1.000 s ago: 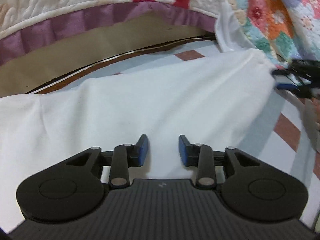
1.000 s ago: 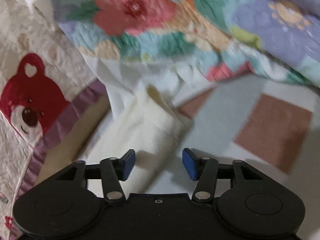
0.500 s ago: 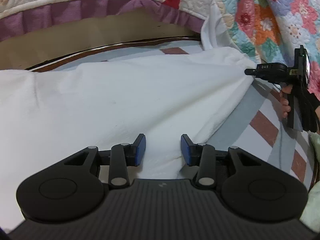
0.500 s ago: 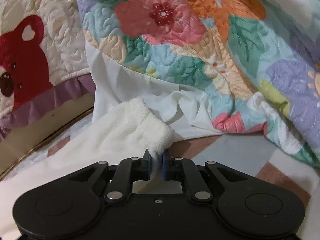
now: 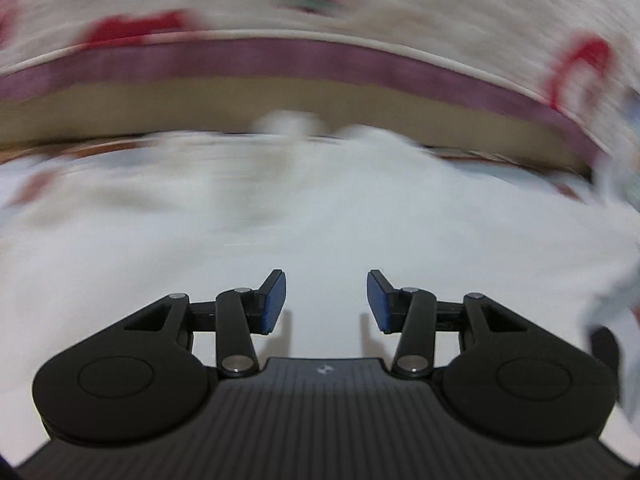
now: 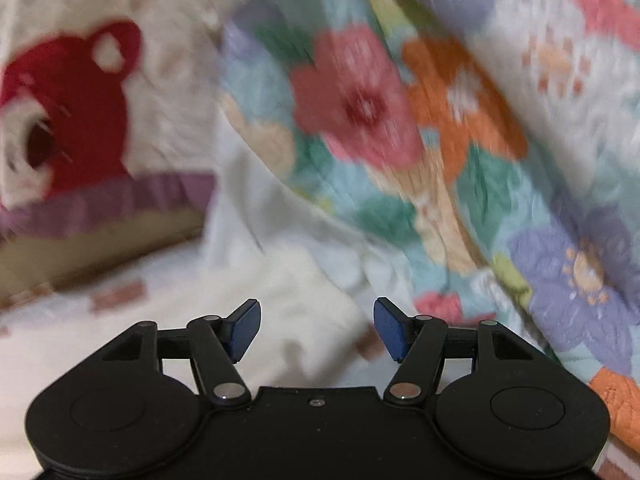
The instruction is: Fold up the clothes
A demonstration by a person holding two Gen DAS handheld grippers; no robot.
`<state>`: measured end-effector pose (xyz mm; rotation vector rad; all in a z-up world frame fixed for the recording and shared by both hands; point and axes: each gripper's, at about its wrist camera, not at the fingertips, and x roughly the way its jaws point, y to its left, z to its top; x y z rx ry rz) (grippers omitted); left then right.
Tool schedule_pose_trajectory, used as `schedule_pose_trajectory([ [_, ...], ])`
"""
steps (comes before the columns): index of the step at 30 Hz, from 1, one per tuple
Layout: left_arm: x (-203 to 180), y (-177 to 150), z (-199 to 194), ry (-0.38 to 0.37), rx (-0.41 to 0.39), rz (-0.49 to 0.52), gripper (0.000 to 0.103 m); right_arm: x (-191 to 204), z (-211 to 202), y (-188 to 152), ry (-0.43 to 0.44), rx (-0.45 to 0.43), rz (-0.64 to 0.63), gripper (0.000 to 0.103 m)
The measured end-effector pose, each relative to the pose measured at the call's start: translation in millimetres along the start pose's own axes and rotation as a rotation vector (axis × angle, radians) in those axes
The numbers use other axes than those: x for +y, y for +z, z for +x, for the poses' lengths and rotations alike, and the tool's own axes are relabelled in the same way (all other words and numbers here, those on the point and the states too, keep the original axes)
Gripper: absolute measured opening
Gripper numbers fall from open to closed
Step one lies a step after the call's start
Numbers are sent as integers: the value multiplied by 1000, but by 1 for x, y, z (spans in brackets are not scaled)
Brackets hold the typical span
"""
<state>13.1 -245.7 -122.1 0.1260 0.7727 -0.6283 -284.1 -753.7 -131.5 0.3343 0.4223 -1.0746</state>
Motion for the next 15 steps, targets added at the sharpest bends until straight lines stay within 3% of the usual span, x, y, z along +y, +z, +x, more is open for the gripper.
schedule_pose_trajectory([
  [4,106,-12,-40,274,-12,-108,48,36,-24,9,79,-30,-14,67],
  [9,234,-34,-88,550,0,-271,49,92,-45,11,370,76,-64,67],
  [12,293,-50,-112,723,15,-341,61,138,-64,-1,520,140,-142,67],
  [15,344,-62,-125,903,15,-397,65,184,-85,-15,661,202,-227,67],
])
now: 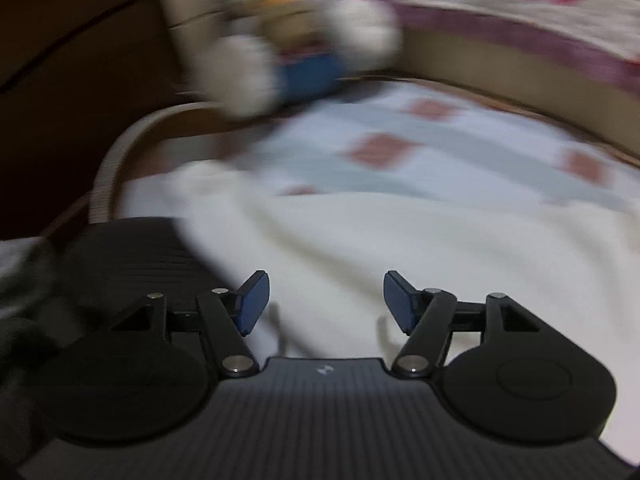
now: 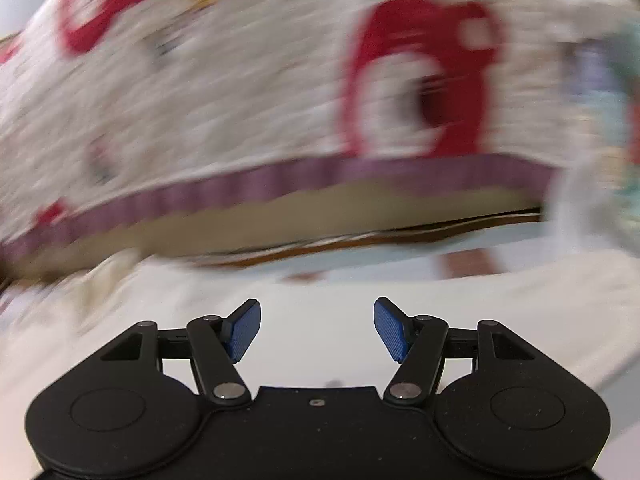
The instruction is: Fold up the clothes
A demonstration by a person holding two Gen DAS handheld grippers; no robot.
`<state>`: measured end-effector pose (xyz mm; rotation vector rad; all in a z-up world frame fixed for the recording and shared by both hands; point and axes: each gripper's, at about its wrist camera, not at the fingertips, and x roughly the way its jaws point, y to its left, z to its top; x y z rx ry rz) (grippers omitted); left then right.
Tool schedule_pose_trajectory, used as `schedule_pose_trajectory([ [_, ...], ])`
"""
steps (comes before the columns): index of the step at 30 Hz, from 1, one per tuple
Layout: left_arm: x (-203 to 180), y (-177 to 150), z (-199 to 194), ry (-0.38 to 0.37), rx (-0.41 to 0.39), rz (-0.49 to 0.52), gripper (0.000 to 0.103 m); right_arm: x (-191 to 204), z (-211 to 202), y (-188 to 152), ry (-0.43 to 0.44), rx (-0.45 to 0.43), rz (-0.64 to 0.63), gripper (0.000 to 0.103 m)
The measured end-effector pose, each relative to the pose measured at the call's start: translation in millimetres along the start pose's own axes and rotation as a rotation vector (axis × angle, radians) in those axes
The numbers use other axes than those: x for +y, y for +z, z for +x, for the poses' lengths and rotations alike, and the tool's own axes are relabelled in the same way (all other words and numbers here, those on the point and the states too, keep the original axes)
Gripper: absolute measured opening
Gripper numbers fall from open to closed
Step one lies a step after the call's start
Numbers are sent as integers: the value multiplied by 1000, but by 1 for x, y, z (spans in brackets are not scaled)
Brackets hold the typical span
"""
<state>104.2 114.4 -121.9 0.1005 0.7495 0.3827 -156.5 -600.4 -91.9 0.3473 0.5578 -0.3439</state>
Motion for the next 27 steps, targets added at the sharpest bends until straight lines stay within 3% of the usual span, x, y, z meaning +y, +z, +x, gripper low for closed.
schedule_pose_trajectory([
  [2,22,8,23,126,-30,-43,68,34,7,-6,70,46,-50,67],
  [5,44,22,55,186,-31,-85,70,79,12,-19,146,115,-136,67],
  [8,63,30,85,93,6,-181,71,118,10,-34,210,170,-230,67],
  [10,75,30,107,-36,50,-289,83,139,6,-43,271,203,-291,67],
  [12,85,23,127,-136,100,-407,86,161,4,-53,373,233,-381,67],
  [13,86,20,124,-130,61,-416,83,174,4,-58,422,250,-430,67],
  [14,85,20,122,-136,52,-400,67,185,4,-64,449,266,-464,67],
  [15,85,19,119,-144,40,-379,30,196,7,-70,461,275,-483,67],
  [16,84,18,114,-147,17,-348,7,206,9,-75,474,285,-502,67],
  [22,87,19,59,101,-231,-190,6,241,14,-96,530,310,-538,67],
  [27,84,16,66,104,-167,-183,6,247,14,-110,551,339,-542,67],
])
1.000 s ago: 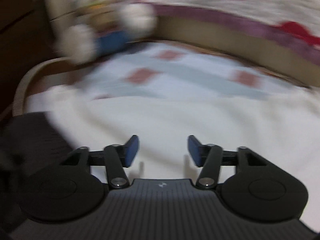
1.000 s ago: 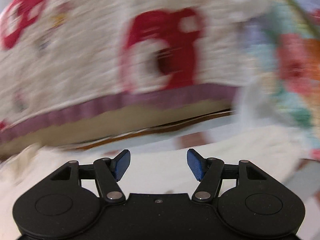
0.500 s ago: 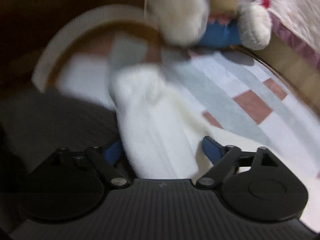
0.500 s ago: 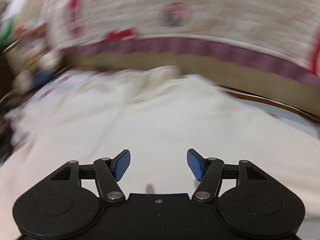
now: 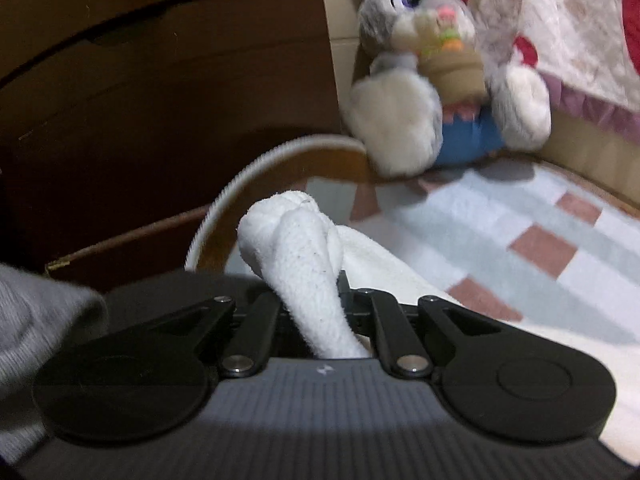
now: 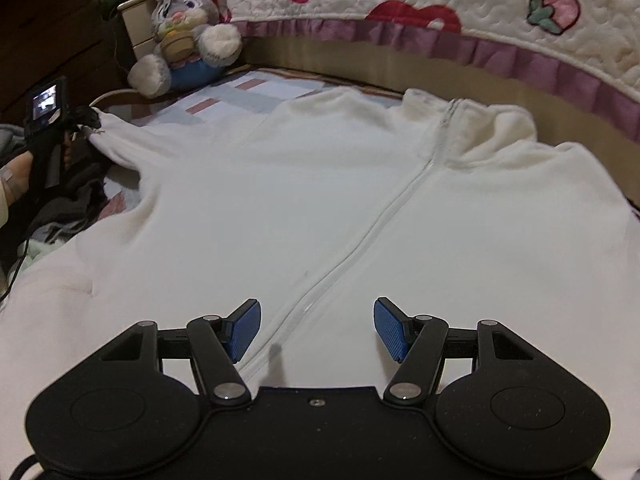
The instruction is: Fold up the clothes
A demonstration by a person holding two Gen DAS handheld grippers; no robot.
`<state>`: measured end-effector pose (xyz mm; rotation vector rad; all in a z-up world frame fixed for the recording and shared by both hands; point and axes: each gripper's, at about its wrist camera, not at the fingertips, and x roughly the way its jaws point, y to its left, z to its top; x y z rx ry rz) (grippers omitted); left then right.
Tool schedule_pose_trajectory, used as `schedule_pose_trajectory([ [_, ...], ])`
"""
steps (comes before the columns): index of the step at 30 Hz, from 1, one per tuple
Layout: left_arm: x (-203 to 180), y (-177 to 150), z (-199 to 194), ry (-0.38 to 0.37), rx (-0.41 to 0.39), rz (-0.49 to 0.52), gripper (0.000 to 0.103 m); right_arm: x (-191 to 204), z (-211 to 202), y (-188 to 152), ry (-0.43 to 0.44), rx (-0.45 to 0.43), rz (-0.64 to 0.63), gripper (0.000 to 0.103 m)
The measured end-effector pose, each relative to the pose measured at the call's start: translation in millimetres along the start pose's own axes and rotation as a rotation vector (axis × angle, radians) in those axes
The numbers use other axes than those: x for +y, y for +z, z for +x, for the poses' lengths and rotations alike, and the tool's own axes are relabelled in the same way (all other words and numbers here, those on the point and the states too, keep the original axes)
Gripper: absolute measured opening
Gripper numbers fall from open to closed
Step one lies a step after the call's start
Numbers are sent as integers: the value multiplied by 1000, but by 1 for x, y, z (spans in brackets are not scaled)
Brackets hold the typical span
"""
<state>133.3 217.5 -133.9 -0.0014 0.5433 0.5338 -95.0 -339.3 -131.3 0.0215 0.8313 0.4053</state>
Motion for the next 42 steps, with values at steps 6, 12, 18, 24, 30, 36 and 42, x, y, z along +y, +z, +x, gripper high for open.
schedule_pose_trajectory([
  [6,-21,9,-42,-119,-98,23,6,1,0,-7,2,20,12,67],
  [12,-81,15,-128,-481,-171,59,6,-11,-6,-7,-4,-11,83,67],
  [18,-153,-16,-249,-893,-196,183,7,-33,-28,1,78,-104,359,59],
  [24,-226,-115,-297,-1152,49,374,7,-59,-31,-4,156,-185,604,59],
  [30,-249,-163,-290,-1140,238,520,11,-73,-20,-23,184,-140,830,59],
  [36,-246,-165,-308,-1259,249,639,47,-77,-5,-33,238,-93,940,60],
  [42,-222,-151,-324,-1364,271,672,52,-72,7,-45,350,-35,1111,64],
])
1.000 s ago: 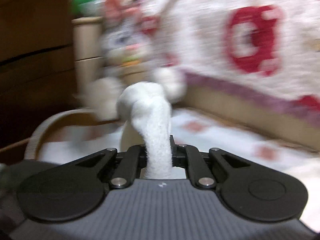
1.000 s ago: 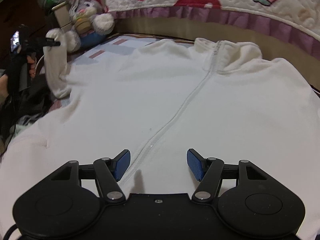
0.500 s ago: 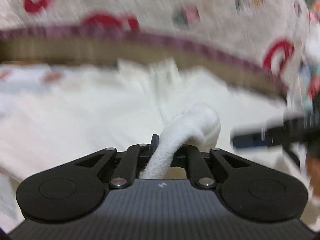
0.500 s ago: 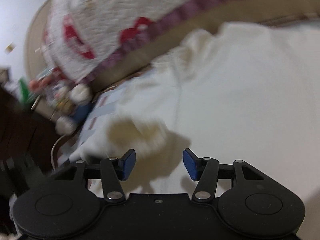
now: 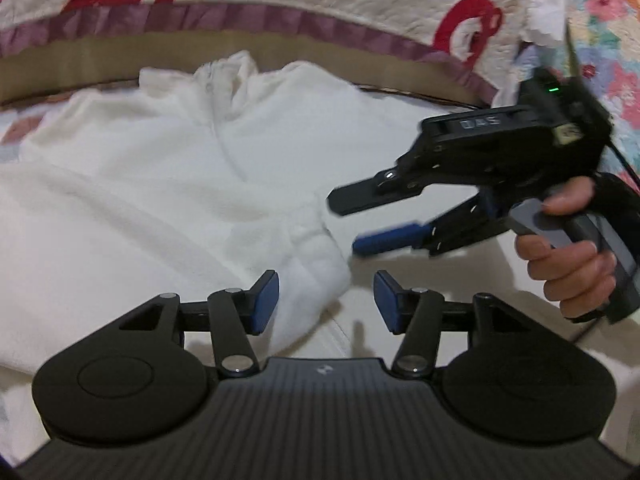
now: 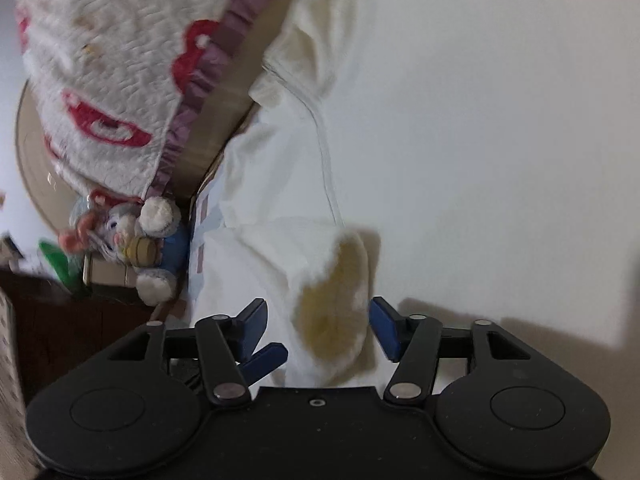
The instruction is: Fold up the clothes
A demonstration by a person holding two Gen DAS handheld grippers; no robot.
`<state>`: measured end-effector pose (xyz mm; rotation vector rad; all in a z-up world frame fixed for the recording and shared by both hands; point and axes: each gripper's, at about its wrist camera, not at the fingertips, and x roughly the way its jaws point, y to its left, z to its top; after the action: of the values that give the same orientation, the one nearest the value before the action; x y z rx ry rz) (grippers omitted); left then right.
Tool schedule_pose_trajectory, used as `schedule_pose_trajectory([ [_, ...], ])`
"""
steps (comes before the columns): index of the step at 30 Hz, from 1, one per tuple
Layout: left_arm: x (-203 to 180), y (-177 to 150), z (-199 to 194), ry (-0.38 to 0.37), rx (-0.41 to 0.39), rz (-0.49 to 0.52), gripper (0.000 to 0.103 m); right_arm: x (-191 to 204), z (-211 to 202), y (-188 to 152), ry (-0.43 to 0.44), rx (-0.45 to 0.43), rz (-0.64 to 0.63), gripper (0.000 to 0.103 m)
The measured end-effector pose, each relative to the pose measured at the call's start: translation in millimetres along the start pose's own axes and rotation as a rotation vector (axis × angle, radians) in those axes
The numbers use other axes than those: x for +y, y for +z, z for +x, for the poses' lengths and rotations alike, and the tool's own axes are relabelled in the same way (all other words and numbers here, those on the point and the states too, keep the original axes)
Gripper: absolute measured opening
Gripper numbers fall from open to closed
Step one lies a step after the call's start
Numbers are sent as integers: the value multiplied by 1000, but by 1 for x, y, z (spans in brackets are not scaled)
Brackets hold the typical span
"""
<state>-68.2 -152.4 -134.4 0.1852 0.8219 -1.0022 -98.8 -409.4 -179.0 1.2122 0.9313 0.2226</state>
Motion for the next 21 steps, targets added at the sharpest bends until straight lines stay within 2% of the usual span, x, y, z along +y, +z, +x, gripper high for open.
schedule_pose_trajectory([
  [2,1,-3,-13,42,1,43,52,1,8,-8,32,47,47,64],
  [5,16,-6,-33,124,-10,61,52,13,16,-12,-51,31,-28,64],
  [10,66,3,-55,394,-40,-25,52,23,22,-5,-171,-85,-167,65],
  [14,97,-2,-65,498,-106,-61,52,31,37,-2,-258,-185,-333,65],
  [15,103,-3,-66,521,-110,-73,52,35,44,-3,-283,-201,-394,63],
  [16,108,-4,-67,548,-111,-84,52,43,54,-9,-315,-207,-486,55],
  [17,111,-3,-69,576,-107,-97,52,53,65,-13,-343,-199,-585,31],
  [19,114,1,-82,568,-141,-137,52,80,74,-14,-329,-191,-724,30],
  [21,115,5,-94,554,-206,-156,54,117,62,-8,-296,-243,-869,30],
])
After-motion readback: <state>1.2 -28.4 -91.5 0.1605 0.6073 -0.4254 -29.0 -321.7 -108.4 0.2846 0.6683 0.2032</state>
